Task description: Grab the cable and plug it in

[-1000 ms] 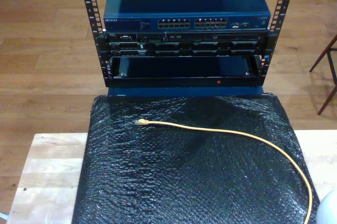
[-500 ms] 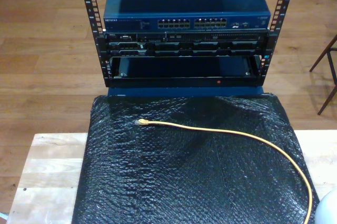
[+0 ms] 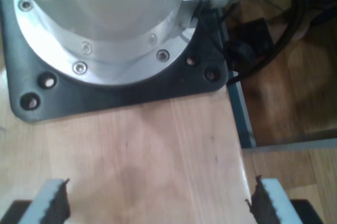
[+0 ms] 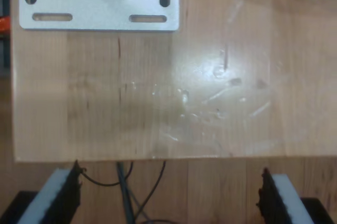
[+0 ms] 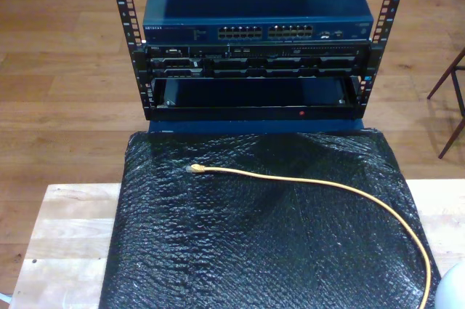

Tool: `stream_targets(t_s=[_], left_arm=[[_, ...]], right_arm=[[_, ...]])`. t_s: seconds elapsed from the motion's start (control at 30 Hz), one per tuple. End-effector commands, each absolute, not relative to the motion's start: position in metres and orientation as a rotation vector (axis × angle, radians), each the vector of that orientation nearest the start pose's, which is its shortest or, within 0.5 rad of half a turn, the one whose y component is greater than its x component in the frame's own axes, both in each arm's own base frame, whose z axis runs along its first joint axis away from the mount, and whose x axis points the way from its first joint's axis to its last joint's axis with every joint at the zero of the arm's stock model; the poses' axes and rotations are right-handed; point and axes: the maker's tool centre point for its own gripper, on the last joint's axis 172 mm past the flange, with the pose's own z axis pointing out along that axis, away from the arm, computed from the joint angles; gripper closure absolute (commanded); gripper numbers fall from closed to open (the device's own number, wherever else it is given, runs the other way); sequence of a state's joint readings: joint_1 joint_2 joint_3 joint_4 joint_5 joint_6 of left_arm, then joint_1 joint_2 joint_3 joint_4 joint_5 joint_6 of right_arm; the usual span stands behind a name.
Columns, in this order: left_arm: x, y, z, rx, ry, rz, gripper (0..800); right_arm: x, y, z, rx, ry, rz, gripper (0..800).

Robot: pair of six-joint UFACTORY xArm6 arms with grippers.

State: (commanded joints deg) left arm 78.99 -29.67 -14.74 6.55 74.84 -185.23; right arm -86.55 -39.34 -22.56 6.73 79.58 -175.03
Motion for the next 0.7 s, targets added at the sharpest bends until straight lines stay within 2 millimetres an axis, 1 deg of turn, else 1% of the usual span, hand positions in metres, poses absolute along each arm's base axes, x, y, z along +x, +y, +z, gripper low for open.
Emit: stream_targets(t_s=[0.1,0.2,0.3,0.37,0.47,0.6,0.7], left_arm=[[0.003,0.137,0.094,-2.324,2.762,-0.449,0],[0.015,0.139,0.108,-2.315,2.759,-0.491,0],[0.024,0.142,0.121,-2.309,2.752,-0.516,0],[0.031,0.144,0.128,-2.317,2.735,-0.526,0],[0.047,0.144,0.139,-2.341,2.707,-0.543,0],[0.064,0.14,0.153,-2.375,2.72,-0.504,0],[0.077,0.135,0.161,-2.425,2.7,-0.478,0]], right_arm=[[0.043,-0.197,0.164,-2.207,-1.968,-0.408,2],[0.048,-0.205,0.177,-2.257,-1.93,-0.387,2],[0.055,-0.209,0.186,-2.289,-1.891,-0.368,2],[0.065,-0.209,0.19,-2.279,-1.893,-0.357,2],[0.075,-0.208,0.194,-2.303,-1.852,-0.336,2],[0.091,-0.21,0.202,-2.344,-1.811,-0.305,2],[0.114,-0.21,0.209,-2.385,-1.757,-0.343,2]])
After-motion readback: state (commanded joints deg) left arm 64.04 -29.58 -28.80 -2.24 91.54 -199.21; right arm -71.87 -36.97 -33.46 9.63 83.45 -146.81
